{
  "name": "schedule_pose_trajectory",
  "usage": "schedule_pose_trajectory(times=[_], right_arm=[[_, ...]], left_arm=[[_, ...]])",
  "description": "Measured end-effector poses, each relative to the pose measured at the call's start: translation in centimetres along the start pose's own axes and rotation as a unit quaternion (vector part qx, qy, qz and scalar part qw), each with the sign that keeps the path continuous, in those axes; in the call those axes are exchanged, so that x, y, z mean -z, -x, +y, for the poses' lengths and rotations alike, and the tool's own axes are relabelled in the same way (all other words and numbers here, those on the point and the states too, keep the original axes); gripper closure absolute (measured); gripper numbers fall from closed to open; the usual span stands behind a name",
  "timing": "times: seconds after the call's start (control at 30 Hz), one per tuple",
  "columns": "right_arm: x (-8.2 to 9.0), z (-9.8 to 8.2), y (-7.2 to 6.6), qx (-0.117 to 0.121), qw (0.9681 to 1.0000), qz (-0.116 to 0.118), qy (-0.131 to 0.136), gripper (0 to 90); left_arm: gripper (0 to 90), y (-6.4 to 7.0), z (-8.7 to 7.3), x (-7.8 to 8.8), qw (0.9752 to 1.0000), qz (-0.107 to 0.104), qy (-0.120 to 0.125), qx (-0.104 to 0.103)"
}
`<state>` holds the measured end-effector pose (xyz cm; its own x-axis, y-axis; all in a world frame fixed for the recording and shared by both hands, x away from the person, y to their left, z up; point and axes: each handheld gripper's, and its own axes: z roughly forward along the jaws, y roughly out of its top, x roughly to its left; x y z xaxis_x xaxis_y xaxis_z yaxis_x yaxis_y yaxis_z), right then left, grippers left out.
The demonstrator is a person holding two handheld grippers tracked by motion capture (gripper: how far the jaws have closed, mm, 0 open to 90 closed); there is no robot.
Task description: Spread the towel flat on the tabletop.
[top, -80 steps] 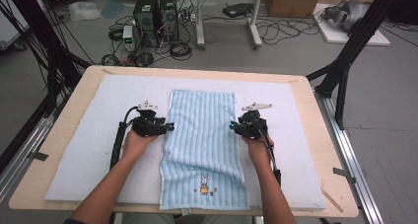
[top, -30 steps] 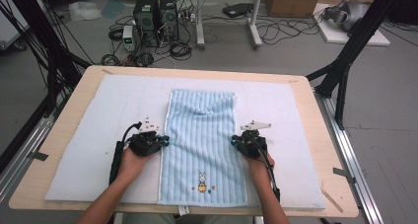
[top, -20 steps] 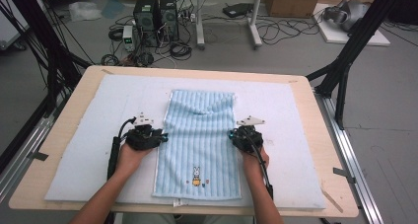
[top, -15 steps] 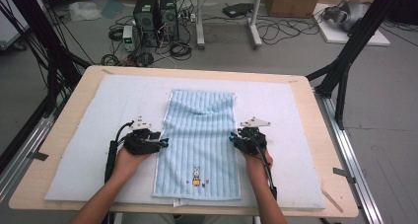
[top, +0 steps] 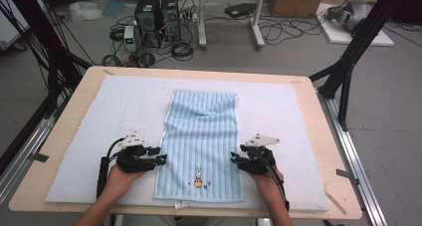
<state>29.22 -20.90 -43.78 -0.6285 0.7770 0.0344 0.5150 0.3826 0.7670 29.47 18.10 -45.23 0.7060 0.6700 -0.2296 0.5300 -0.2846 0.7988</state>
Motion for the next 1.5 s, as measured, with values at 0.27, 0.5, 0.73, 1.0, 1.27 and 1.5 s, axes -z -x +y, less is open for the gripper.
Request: schedule_pose_trajectory(times=[0.27,0.5,0.73,1.0,1.27,1.5], right_arm=[[-0.1,-0.6,-0.8,0.014,0.9991,0.016,-0.037,81.1],[0.6,-1.1,-0.9,0.013,0.9981,0.041,-0.044,86.0],[1.8,-1.9,-1.8,0.027,0.9965,0.059,-0.053,86.0],[2.9,-2.5,-2.6,0.025,0.9961,0.069,-0.049,73.7],[0.5,-0.3,-2.4,0.006,0.9977,0.065,-0.02,64.6],[-1.2,0.1,-2.7,0.035,0.9956,0.075,-0.044,81.4]], left_arm=[[87.0,1.0,-0.1,-0.1,0.9992,0.01,-0.022,-0.032],[87.4,1.4,-0.7,0.6,0.9989,0.0,-0.028,-0.036],[87.3,2.2,-1.7,1.7,0.9987,-0.017,-0.031,-0.038],[72.9,2.9,-2.2,2.7,0.9993,-0.021,-0.021,-0.021],[60.0,1.4,0.3,0.9,0.9995,-0.007,0.026,-0.019],[70.6,2.8,0.1,-1.2,0.9968,-0.042,-0.028,-0.063]])
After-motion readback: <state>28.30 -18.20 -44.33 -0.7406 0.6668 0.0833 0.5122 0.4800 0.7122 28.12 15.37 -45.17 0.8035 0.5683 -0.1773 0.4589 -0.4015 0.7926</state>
